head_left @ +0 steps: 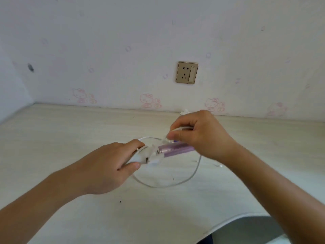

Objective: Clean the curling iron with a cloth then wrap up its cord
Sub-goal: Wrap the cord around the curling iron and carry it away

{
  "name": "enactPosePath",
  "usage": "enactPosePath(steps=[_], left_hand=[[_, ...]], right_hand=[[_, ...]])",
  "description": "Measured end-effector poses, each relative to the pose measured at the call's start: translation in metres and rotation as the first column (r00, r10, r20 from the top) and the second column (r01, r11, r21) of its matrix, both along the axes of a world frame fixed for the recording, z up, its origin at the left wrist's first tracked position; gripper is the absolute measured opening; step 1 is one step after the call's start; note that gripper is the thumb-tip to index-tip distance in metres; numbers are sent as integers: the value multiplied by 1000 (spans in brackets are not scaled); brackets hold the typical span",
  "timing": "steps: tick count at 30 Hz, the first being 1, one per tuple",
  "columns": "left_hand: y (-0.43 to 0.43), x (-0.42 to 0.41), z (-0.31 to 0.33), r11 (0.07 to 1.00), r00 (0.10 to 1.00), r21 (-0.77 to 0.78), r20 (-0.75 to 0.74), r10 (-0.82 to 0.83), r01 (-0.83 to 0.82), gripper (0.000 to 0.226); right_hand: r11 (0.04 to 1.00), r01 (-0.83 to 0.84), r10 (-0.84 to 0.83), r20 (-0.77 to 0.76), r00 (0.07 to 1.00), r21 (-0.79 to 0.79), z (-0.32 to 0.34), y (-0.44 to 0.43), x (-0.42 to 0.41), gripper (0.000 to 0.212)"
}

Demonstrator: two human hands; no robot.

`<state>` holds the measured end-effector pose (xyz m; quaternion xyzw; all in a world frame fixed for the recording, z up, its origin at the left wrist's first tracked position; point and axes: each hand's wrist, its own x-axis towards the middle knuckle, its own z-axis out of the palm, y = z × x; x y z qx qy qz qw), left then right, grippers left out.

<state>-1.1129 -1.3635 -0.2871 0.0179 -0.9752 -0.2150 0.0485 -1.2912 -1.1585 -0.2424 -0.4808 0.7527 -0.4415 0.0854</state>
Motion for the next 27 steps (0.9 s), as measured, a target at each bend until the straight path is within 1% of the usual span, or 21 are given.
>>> enactPosePath(steps=[3,5,6,7,8,9,11,12,14,15,17,19,20,22,23,25,27], left_hand=[[-7,13,13,986,994,128,-39,-104,108,25],[-8,20,17,959,979,203,-86,-182,196,28],[-7,22,17,948,971,230,-137,-194,222,30],[-5,23,18,941,963,251,-202,-178,227,32],[-3,22,18,937,953,274,-269,-140,215,33],[-1,19,19,937,941,294,-326,-88,189,34],[-1,9,17,949,926,302,-377,29,93,32],[-2,2,16,963,926,266,-370,75,28,29],[-2,-10,10,989,937,127,-328,120,-82,23],[-1,-15,6,992,945,57,-302,126,-114,22],[3,-21,0,985,959,-75,-250,132,-155,21],[4,-22,-2,974,978,-168,-165,125,-152,18],[3,-20,0,980,989,-161,-111,96,-113,17],[-1,-13,7,999,1000,-46,-15,-9,8,23],[-2,-8,9,998,998,1,10,-65,65,27],[-2,3,12,984,987,75,10,-163,161,31],[-2,14,13,953,973,195,-72,-221,231,34]], right_hand=[[1000,-8,8,10,1000,6,3,6,-22,19],[1000,-19,21,113,993,-22,2,12,-34,24],[999,-27,33,170,985,-33,1,14,-38,27],[999,-39,46,189,981,-38,-4,15,-40,33],[999,-40,42,173,984,-14,-10,14,-35,39],[998,-38,32,138,990,45,-18,12,-26,39],[972,-74,69,27,997,225,-33,7,-1,29],[954,-98,120,-60,991,283,-38,5,11,33],[942,-139,205,-196,959,304,-38,2,30,42],[945,-154,221,-216,951,290,-33,0,36,43],[951,-188,240,-202,949,244,-21,-3,39,39],[963,-184,223,-196,955,199,-8,-5,33,32],[970,-174,203,-179,963,168,-2,-6,26,28],[981,-161,170,-79,982,109,6,-6,8,21],[984,-146,151,-48,987,100,8,-5,-2,19],[992,-101,101,5,995,72,9,-3,-22,20],[999,-36,35,82,996,18,7,4,-43,18]])
